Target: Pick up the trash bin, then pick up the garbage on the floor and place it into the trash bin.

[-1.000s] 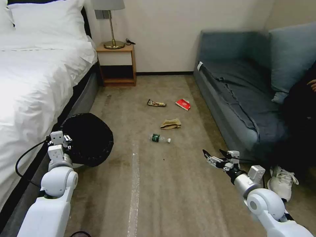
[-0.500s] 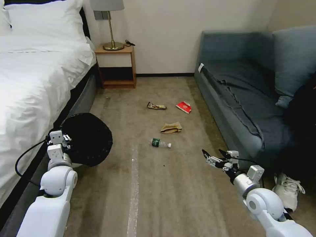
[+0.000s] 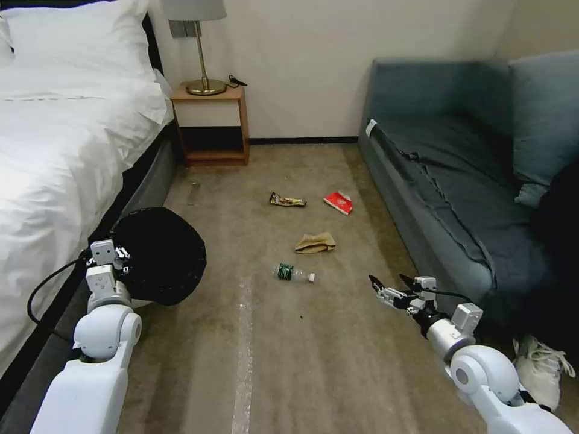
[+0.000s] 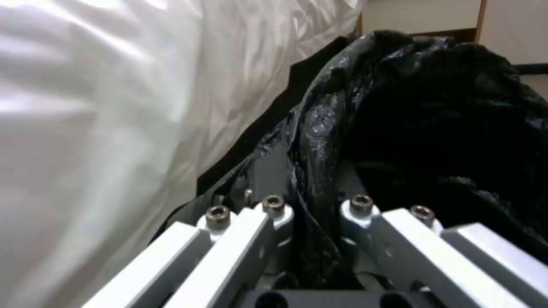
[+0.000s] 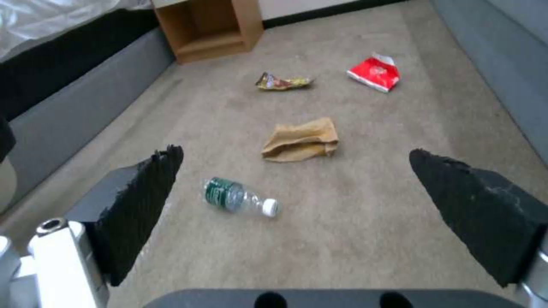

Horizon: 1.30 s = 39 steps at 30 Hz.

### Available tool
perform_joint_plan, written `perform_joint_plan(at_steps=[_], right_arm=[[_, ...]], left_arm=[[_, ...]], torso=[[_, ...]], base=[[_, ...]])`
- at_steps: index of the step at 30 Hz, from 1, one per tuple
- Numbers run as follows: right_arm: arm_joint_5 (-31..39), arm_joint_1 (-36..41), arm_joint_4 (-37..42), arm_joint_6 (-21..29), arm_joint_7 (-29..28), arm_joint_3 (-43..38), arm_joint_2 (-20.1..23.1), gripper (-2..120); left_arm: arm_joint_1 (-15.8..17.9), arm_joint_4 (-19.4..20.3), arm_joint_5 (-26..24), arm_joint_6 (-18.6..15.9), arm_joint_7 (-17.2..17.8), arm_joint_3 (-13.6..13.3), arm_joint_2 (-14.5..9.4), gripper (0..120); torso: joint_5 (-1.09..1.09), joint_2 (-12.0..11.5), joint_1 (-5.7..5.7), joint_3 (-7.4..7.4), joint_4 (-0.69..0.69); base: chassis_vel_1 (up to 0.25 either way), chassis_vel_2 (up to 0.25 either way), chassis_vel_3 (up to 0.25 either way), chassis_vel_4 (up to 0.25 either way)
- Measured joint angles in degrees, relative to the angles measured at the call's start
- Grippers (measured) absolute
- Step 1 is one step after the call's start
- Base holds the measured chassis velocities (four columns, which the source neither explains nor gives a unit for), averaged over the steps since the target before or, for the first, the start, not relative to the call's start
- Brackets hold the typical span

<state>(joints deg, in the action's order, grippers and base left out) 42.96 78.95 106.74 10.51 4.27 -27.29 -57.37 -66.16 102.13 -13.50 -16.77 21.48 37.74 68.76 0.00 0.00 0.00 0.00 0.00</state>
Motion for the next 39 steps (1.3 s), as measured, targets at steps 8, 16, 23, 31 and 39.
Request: perform_joint_plan(at_steps=[8, 16, 23, 31, 39], right_arm=[[-0.2, 0.1, 0.0, -0.2, 0.2, 0.3, 0.0, 100], [-0.3, -0.5, -0.6, -0.5, 0.5, 1.0, -0.2, 100], [-0.3, -1.5, -1.3, -0.5, 0.6, 1.7, -0.3, 100], [-0.3, -1.9, -1.7, -0.5, 0.6, 2.2, -0.3, 100], [-0.8, -1.8, -1.8, -0.5, 0.6, 2.3, -0.4, 100]], left_arm=[[-0.4, 0.2, 0.4, 0.0, 0.2, 0.0, 0.3, 4], [-0.5, -0.2, 0.4, 0.1, 0.2, 0.2, 0.5, 4], [0.2, -1.2, 0.2, 0.2, 0.1, 0.2, 0.4, 4], [0.7, -1.9, 0.1, 0.2, 0.1, 0.2, 0.1, 4], [0.3, -2.1, 0.1, 0.4, 0.0, 0.2, 0.6, 4]], torso=[[-0.01, 0.0, 0.00, 0.00, 0.00], [0.01, 0.0, 0.00, 0.00, 0.00], [0.00, 0.0, 0.00, 0.00, -0.01], [0.00, 0.0, 0.00, 0.00, 0.00], [0.00, 0.0, 0.00, 0.00, 0.00]], base=[[-0.115, 0.112, 0.114, -0.121], [-0.134, 0.133, 0.125, -0.138], [-0.150, 0.145, 0.144, -0.155], [-0.163, 0.159, 0.160, -0.174], [-0.156, 0.162, 0.159, -0.159]])
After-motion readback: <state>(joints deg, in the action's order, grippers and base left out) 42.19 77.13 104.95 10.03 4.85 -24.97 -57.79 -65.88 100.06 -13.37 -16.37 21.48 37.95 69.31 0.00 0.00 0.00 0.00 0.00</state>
